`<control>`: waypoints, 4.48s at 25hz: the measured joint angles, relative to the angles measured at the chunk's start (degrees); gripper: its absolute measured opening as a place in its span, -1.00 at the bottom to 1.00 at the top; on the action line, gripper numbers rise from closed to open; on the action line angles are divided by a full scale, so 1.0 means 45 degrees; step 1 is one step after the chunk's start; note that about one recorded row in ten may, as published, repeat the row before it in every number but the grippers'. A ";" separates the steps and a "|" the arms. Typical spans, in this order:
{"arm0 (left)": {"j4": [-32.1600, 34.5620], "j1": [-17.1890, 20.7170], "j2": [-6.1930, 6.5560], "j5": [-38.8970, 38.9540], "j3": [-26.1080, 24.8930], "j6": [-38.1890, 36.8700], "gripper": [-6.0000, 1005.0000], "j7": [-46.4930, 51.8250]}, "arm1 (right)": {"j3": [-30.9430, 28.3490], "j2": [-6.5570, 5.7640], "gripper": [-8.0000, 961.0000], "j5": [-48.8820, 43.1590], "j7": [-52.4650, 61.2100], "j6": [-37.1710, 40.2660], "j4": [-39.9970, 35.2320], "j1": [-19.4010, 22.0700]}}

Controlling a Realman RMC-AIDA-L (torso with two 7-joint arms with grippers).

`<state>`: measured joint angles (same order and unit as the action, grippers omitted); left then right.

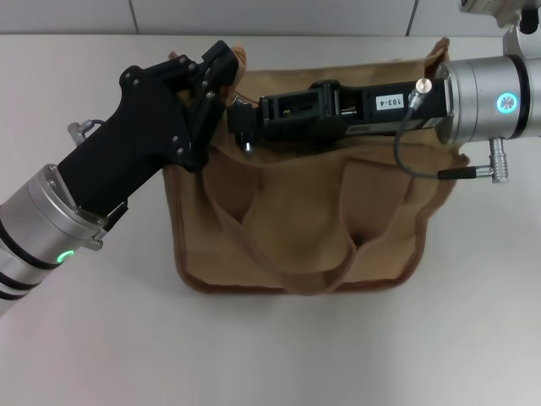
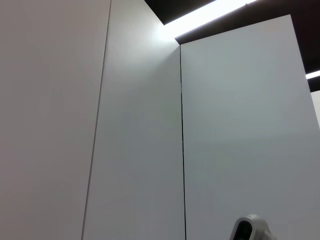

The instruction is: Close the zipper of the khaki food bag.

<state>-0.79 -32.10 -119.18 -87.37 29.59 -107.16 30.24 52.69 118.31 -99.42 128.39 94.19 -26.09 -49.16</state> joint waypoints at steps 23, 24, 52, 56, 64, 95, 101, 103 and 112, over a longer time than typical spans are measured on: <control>0.0020 0.0179 -0.0001 0.0078 -0.0272 0.0189 -0.91 0.0000 | 0.0072 -0.0312 -0.98 -0.0020 -0.0035 -0.0012 -0.0092 0.0686; 0.0022 0.0227 0.0003 0.0081 -0.0386 0.0289 -0.91 -0.0003 | 0.0070 -0.0337 -0.98 -0.0022 -0.0036 0.0006 -0.0097 0.0757; -0.0139 0.0960 0.0020 0.0089 -0.2370 0.2280 -0.91 -0.0027 | -0.2741 -0.1512 -0.96 0.0042 -0.1344 0.2672 -0.0765 0.5040; -0.0164 0.0922 0.0013 0.0068 -0.2362 0.2242 -0.91 -0.0015 | -0.4192 -0.1676 -0.95 0.0068 -0.2241 0.4291 -0.0766 0.5192; 0.0473 0.0440 0.0091 -0.0081 -0.2162 0.1025 -0.82 0.0526 | -0.4797 -0.1640 -0.63 0.0092 -0.4270 0.5015 -0.0689 0.5238; 0.6907 0.2904 0.0155 -0.0898 0.6819 -0.1245 0.66 0.4345 | -0.3890 0.0226 0.23 -0.3430 -1.6223 0.3722 -0.0578 0.5893; 0.6360 0.2982 0.0162 -0.0897 0.6795 -0.0794 0.66 0.3639 | -0.3666 0.0196 0.23 -0.3680 -1.7009 0.2893 0.0641 0.5549; 0.5772 0.2996 0.0177 -0.0901 0.6882 0.0216 0.66 0.3257 | -0.3562 0.0203 0.23 -0.3685 -1.7037 0.2881 0.0654 0.5548; 0.5649 0.3035 0.0156 -0.0917 0.6836 0.0435 0.66 0.3177 | -0.2710 0.0224 0.22 -0.3703 -1.7572 0.2703 0.0899 0.5533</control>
<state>24.63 -18.44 -118.47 -91.50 60.35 -105.21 44.53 40.49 119.32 -116.08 49.31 106.35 -22.05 -24.26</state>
